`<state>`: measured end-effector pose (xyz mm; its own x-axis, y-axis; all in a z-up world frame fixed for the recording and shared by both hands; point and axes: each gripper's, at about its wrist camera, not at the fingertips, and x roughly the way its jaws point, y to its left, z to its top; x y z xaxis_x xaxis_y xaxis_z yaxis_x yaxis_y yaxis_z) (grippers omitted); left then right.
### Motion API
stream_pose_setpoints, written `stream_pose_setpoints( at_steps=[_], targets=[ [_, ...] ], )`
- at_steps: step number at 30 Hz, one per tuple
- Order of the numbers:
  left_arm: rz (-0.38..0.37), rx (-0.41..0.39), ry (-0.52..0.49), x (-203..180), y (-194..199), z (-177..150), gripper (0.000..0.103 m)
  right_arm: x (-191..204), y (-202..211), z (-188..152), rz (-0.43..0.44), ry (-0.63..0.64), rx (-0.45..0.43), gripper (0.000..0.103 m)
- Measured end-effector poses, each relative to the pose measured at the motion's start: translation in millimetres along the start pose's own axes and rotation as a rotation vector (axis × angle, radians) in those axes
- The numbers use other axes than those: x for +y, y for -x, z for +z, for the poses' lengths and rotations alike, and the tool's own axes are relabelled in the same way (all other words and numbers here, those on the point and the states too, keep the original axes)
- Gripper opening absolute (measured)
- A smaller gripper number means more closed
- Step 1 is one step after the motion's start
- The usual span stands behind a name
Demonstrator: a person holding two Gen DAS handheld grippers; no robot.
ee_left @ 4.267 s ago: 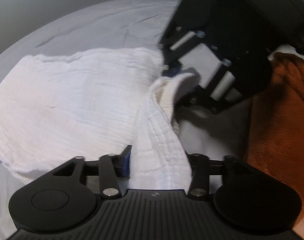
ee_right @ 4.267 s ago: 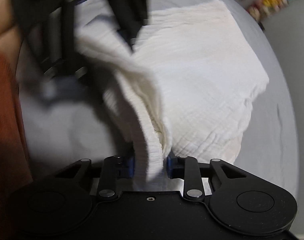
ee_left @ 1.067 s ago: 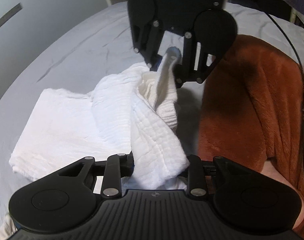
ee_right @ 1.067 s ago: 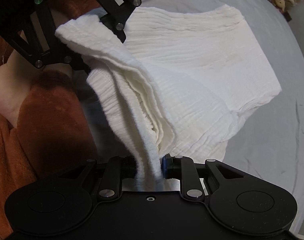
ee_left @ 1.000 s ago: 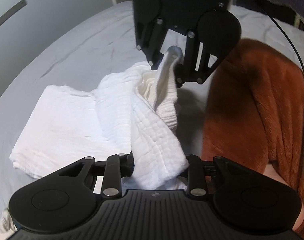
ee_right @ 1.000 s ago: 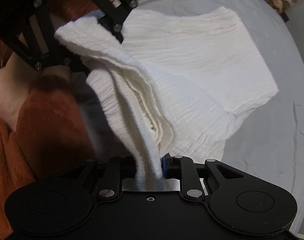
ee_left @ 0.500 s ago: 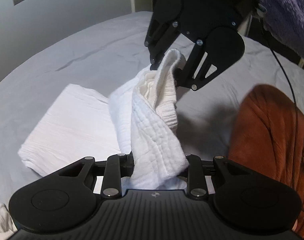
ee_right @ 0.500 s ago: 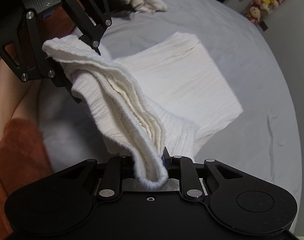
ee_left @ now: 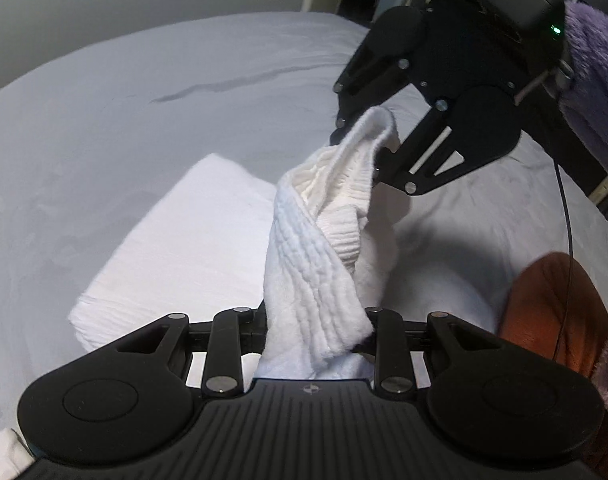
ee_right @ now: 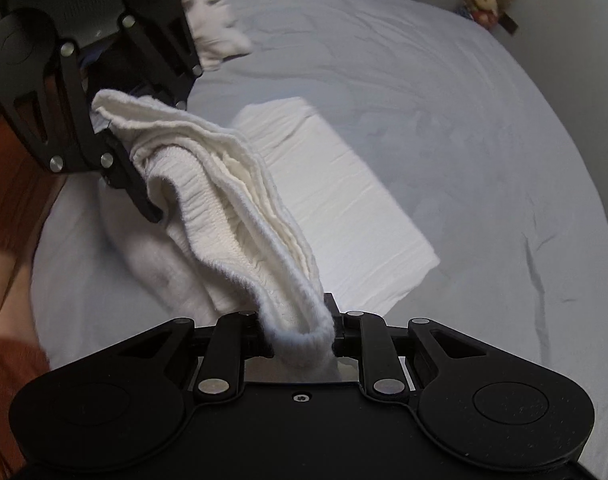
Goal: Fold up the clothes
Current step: 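Lower the edge onto the garment and open both grippers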
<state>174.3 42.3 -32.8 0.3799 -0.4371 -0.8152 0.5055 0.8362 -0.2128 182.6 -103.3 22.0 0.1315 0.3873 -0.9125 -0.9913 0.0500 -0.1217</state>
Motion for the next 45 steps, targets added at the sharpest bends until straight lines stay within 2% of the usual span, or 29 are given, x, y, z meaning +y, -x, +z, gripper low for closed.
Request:
stream_pose_setpoints(
  at_steps=[7,10,11,15,18,21,25,27,30,32,35,38,40,42,45],
  targets=[
    [0.024,0.049,0.049,32,-33,28,0.029,-23,-46,17,0.008,-0.023,0.037,0.018],
    [0.030,0.058,0.071,50,-41,24,0.038,-32,-64,17,0.025,-0.059,0.059,0.018],
    [0.041,0.057,0.083,56,-45,24,0.043,-34,-68,17,0.027,-0.071,0.063,0.021],
    [0.068,0.035,0.127,68,-52,20,0.049,-41,-77,13,-0.004,-0.102,0.063,0.036],
    [0.095,0.004,0.160,75,-44,15,0.049,-48,-71,9,-0.043,-0.156,0.026,0.042],
    [0.138,-0.040,0.184,65,-40,11,0.050,-51,-61,3,-0.092,-0.213,-0.005,0.045],
    [0.221,-0.112,0.234,72,-6,7,0.050,-43,-45,-2,-0.210,-0.213,-0.007,0.046],
    [0.234,-0.132,0.218,67,6,9,0.050,-40,-33,-6,-0.262,-0.226,-0.028,0.046],
    [0.197,-0.135,0.132,45,16,6,0.049,-30,-8,-11,-0.197,-0.252,-0.132,0.044],
    [0.156,-0.126,0.052,31,21,3,0.046,-19,2,-13,-0.134,-0.233,-0.178,0.037],
    [0.110,-0.095,-0.073,-2,10,-3,0.038,3,-3,-7,-0.075,-0.137,-0.165,0.031],
    [0.089,-0.070,-0.127,-22,-8,-10,0.036,29,-14,-5,-0.072,-0.082,-0.128,0.031],
    [0.109,-0.051,-0.132,-25,-22,-15,0.036,29,-37,7,-0.077,-0.087,-0.120,0.031],
    [0.165,-0.057,-0.091,-11,-22,-27,0.036,28,-55,9,-0.092,-0.127,-0.126,0.031],
    [0.207,-0.086,0.032,16,-23,-32,0.035,19,-77,10,-0.115,-0.183,-0.134,0.031]
  ],
)
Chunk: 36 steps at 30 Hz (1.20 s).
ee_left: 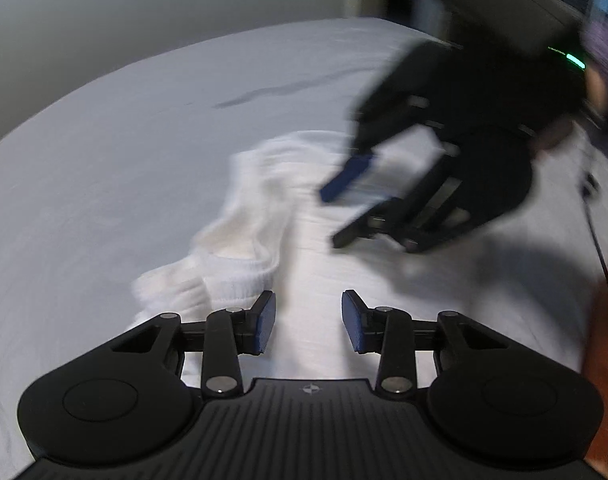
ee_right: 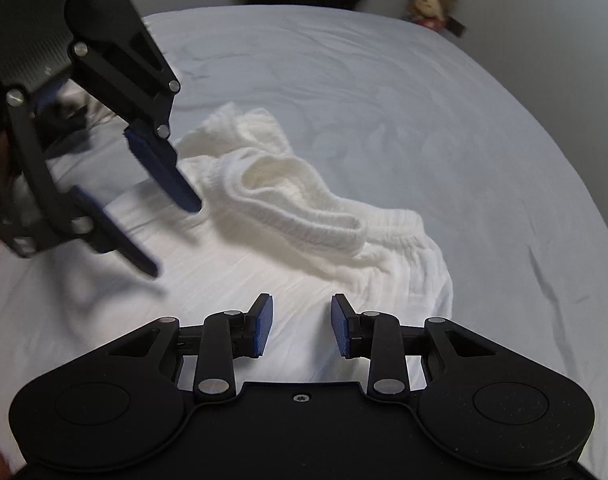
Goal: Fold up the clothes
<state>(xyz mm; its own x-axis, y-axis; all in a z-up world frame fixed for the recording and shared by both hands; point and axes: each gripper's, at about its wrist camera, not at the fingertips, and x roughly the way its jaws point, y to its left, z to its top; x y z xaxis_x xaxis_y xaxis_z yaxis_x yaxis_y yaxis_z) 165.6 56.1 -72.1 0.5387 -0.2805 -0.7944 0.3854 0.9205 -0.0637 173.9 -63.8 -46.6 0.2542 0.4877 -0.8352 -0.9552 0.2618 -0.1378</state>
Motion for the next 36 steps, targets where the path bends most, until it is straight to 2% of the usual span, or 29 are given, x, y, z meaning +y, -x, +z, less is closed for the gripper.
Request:
stream_pose_setpoints(
  at_steps=[2,12,18,21,24,26,28,31,34,36],
  targets=[
    [0.033,0.000,0.049,13,-5,1,0.035,-8,-10,3,-0.003,-0.046,0.004,0.031],
    [0.058,0.061,0.112,39,-38,-8,0.028,-21,-46,3,0.038,-0.148,0.066,0.032],
    [0.072,0.054,0.108,28,-50,-15,0.028,-18,-47,2,0.037,-0.182,0.054,0.032],
    [0.084,0.055,0.127,26,-40,-18,0.029,-13,-43,2,0.009,-0.178,0.049,0.032],
    [0.101,0.057,0.129,15,-45,-9,0.029,-13,-49,6,-0.021,-0.188,0.050,0.033],
    [0.115,0.056,0.113,6,-40,-6,0.035,-10,-43,8,-0.034,-0.191,0.043,0.041],
    [0.121,0.054,0.101,-1,-33,-6,0.040,-6,-35,10,-0.040,-0.187,0.029,0.043],
    [0.128,0.048,0.081,-13,-17,-6,0.041,1,-17,8,-0.061,-0.155,0.014,0.049],
    [0.129,0.042,0.052,-26,-4,-7,0.043,9,9,1,-0.067,-0.127,-0.001,0.050],
    [0.115,0.043,-0.007,-41,8,-12,0.048,12,21,-3,-0.064,-0.119,-0.010,0.052]
  ],
)
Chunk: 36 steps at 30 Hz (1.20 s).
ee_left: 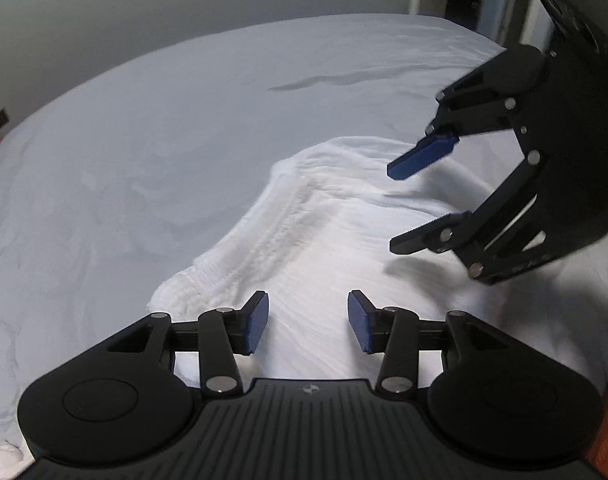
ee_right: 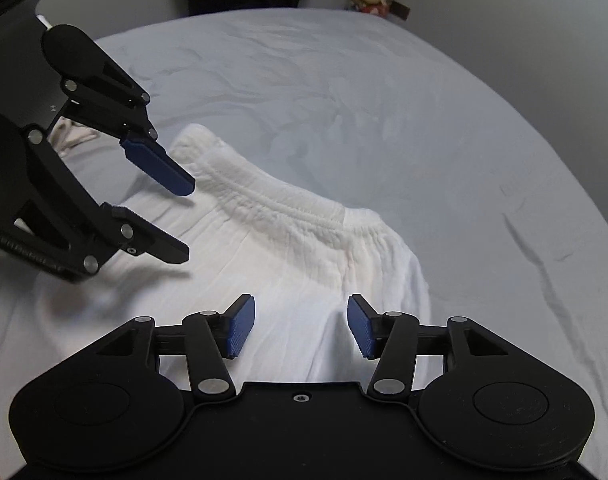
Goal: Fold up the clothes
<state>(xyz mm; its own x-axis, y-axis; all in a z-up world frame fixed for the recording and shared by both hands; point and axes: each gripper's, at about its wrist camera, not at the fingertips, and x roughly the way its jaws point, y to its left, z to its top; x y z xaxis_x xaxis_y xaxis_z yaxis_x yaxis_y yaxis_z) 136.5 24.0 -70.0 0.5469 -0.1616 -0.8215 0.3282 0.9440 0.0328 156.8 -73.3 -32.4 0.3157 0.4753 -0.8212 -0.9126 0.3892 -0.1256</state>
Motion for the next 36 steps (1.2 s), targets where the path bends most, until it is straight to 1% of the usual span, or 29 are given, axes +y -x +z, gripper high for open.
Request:
stream_pose_setpoints(
  at_steps=[2,4,7,9,10,12,14,15,18,19,22,25,27,28,29,30,31,32,34,36],
  targets=[
    [-0.016,0.009,-0.072,-14,9,-6,0.052,8,11,-8,0.011,0.043,-0.004,0.055],
    [-0.031,0.026,-0.144,-30,16,-14,0.058,18,16,-15,0.023,0.102,0.010,0.056],
    [-0.057,0.058,-0.260,-57,14,-24,0.061,39,18,-27,0.029,0.255,0.054,0.057],
    [-0.047,0.089,-0.341,-79,6,-34,0.062,55,19,-36,0.023,0.373,0.083,0.061],
    [-0.028,0.097,-0.375,-88,2,-39,0.062,64,17,-41,0.015,0.440,0.097,0.062],
    [0.039,0.111,-0.445,-104,-7,-51,0.062,79,13,-52,-0.009,0.564,0.112,0.066],
    [0.111,0.140,-0.517,-116,-19,-65,0.062,93,5,-68,-0.033,0.695,0.138,0.073],
    [0.138,0.150,-0.546,-120,-25,-72,0.062,97,0,-75,-0.041,0.742,0.153,0.075],
    [0.183,0.166,-0.605,-125,-31,-85,0.062,99,-12,-88,-0.056,0.812,0.179,0.076],
    [0.194,0.167,-0.616,-125,-32,-88,0.062,98,-15,-91,-0.064,0.823,0.179,0.076],
    [0.207,0.159,-0.594,-120,-34,-89,0.062,93,-25,-97,-0.087,0.840,0.171,0.076],
    [0.218,0.147,-0.579,-117,-37,-86,0.062,93,-38,-110,-0.144,0.926,0.164,0.076],
    [0.218,0.138,-0.573,-114,-40,-86,0.060,92,-42,-114,-0.150,0.965,0.151,0.075],
    [0.216,0.136,-0.564,-113,-40,-85,0.055,90,-44,-114,-0.144,0.954,0.146,0.071],
    [0.217,0.135,-0.552,-110,-40,-83,0.047,88,-45,-112,-0.145,0.940,0.142,0.064],
    [0.226,0.134,-0.545,-108,-39,-80,0.042,86,-45,-112,-0.151,0.938,0.139,0.058],
    [0.232,0.134,-0.543,-107,-39,-78,0.039,84,-45,-111,-0.159,0.941,0.137,0.048],
    [0.229,0.136,-0.532,-106,-38,-76,0.033,82,-45,-110,-0.167,0.943,0.136,0.047],
    [0.230,0.134,-0.521,-104,-34,-73,0.026,80,-45,-109,-0.168,0.943,0.143,0.044],
    [0.234,0.130,-0.537,-103,-29,-73,0.024,77,-44,-104,-0.154,0.895,0.166,0.040]
  ],
)
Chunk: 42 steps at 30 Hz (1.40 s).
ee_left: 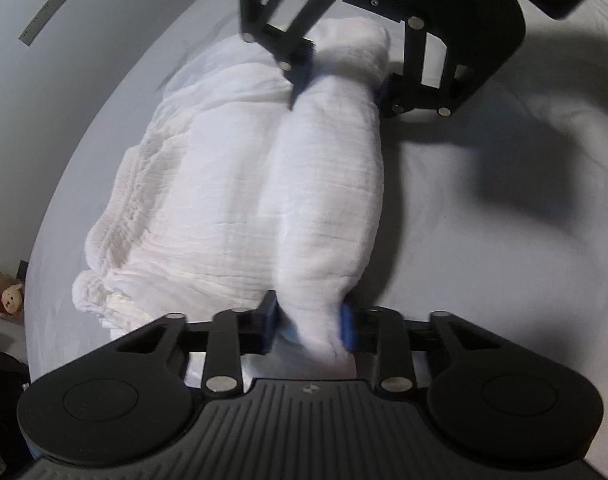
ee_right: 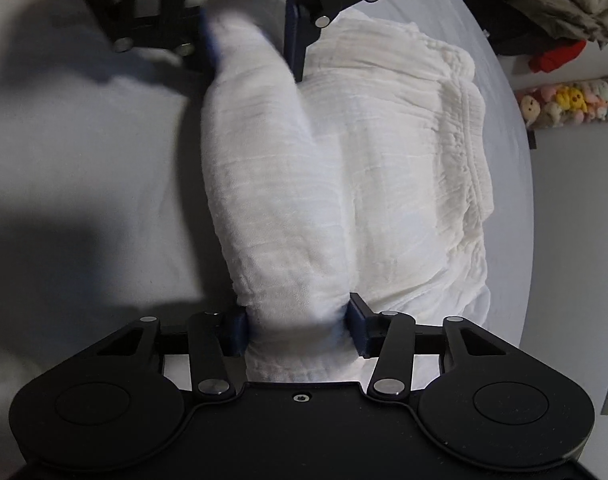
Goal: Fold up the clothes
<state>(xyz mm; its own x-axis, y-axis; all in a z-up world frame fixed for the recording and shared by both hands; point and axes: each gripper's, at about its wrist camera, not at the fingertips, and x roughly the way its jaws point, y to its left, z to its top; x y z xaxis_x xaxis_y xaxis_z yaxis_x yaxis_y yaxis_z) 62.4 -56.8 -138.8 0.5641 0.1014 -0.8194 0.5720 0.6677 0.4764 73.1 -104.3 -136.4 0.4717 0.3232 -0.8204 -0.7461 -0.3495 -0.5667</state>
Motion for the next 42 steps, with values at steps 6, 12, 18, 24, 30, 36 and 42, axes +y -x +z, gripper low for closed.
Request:
stream_pose_setpoints(
  at_steps=[6,12,18,24,30,36,42],
  targets=[
    [0.000,0.031,-0.107,8,13,-14,0.022,-26,17,12,0.157,-0.189,0.001,0.033],
    [-0.080,0.061,-0.087,43,37,-29,0.021,-26,36,40,0.301,-0.277,-0.021,0.032],
    [-0.155,0.096,0.167,102,39,-22,0.022,-39,33,54,0.421,-0.499,0.038,0.034],
    [-0.126,0.117,0.253,113,51,-7,0.027,-45,36,57,0.404,-0.608,0.092,0.044],
    [-0.122,0.136,0.293,108,79,4,0.043,-55,58,45,0.402,-0.740,0.097,0.054],
    [-0.138,0.063,0.477,105,128,2,0.053,-86,71,8,0.442,-1.056,0.057,0.063],
    [-0.105,0.012,0.631,108,158,2,0.055,-90,87,-7,0.361,-1.251,0.069,0.068]
  ],
)
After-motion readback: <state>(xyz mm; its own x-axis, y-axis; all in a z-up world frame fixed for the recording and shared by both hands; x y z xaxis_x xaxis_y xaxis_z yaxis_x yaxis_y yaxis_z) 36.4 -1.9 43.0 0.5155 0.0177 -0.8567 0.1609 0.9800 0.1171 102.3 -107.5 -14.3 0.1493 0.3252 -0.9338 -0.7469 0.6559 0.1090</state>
